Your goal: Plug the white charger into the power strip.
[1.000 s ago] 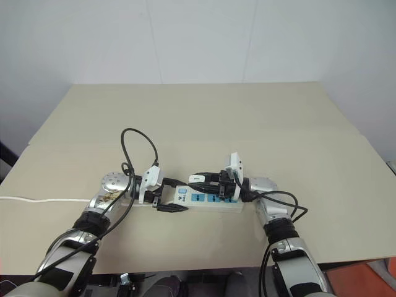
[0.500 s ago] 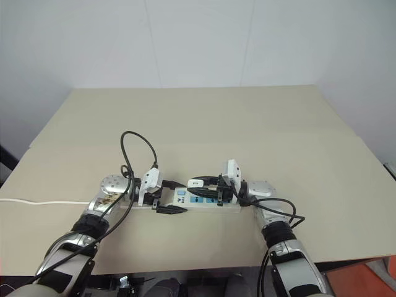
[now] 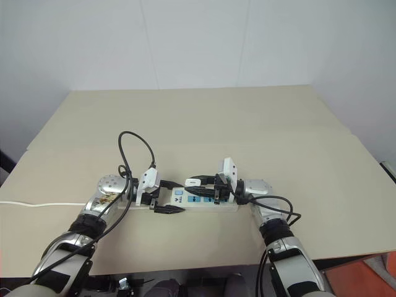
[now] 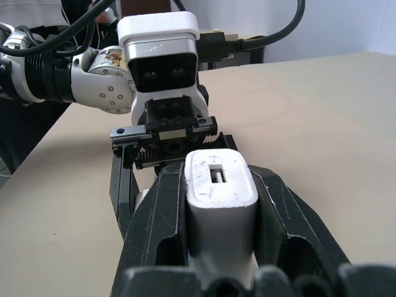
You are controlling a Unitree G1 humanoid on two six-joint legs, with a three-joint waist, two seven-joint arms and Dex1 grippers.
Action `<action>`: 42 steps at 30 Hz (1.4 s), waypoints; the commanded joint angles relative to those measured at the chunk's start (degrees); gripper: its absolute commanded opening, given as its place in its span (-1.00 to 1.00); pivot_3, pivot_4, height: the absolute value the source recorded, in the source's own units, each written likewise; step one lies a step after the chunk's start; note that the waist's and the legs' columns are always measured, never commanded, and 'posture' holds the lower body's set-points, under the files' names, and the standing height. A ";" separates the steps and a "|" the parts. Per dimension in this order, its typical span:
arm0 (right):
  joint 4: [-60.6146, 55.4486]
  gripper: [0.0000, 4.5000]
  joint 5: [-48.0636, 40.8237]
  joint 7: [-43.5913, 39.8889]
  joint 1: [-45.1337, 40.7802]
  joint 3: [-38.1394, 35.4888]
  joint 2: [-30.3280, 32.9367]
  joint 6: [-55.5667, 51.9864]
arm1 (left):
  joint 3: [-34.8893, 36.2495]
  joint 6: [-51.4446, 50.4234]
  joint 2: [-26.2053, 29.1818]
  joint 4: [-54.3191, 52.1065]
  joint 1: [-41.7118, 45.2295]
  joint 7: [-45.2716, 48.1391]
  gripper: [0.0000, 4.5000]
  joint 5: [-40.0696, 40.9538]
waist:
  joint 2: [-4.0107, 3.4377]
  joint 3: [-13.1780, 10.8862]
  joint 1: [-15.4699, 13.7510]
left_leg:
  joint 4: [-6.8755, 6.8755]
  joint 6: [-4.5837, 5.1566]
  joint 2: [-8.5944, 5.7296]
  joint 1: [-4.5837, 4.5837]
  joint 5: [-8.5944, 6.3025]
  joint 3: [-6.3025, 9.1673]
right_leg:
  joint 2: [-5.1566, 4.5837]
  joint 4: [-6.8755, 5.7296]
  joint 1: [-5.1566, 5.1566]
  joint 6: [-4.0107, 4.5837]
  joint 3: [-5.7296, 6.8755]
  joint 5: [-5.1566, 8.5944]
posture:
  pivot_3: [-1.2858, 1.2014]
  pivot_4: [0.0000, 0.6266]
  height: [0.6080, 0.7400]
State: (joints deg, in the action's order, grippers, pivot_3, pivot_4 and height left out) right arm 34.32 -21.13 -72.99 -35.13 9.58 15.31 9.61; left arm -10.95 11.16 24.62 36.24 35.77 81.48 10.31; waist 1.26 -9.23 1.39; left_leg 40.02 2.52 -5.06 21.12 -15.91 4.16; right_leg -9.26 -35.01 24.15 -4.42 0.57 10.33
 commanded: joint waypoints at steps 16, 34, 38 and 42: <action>1.99 0.99 5.64 4.38 3.55 -1.01 4.83 -2.25 | 0.44 0.89 0.61 -1.22 0.12 0.79 0.46 0.10 | 0.05 0.03 -0.19 | -0.10 0.00 0.01 -0.01 0.00 0.00 | 0.00 0.03 -0.02 0.01 0.01 0.00 | 0.03 -0.52 1.00; -27.60 0.99 -6.19 5.51 4.03 -6.10 11.87 -26.88 | 0.17 0.82 -0.66 -2.03 -1.18 -0.05 0.46 0.08 | -0.03 -0.05 -0.54 | -0.20 0.01 0.01 0.30 -0.01 -0.03 | -0.03 0.11 0.19 0.06 0.01 0.04 | 0.03 -0.52 1.00; -27.90 0.99 -5.74 6.12 2.54 -4.95 10.61 -29.14 | 0.21 0.82 -0.95 -1.81 -1.05 -0.05 0.46 0.03 | -0.03 -0.05 -0.73 | -0.20 0.01 0.00 0.37 -0.01 -0.03 | -0.04 0.12 0.21 0.06 0.04 0.04 | 0.03 -0.52 1.00; -27.89 0.99 -5.27 6.16 2.12 -3.41 9.13 -29.85 | 0.33 0.84 -0.98 -1.80 -1.12 -0.06 0.46 0.02 | -0.03 -0.05 -0.69 | -0.19 0.01 -0.01 0.45 -0.01 -0.03 | -0.04 0.11 0.26 0.06 0.06 0.04 | 0.03 -0.52 1.00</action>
State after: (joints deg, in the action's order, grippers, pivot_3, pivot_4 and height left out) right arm 8.30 -25.95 -66.88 -31.34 6.12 25.01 -19.45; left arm -10.53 11.68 23.60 34.68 34.89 81.47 10.55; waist 1.23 -9.29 0.71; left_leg 39.84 2.53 -5.08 21.57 -15.92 4.13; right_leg -9.30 -34.90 24.41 -4.36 0.63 10.37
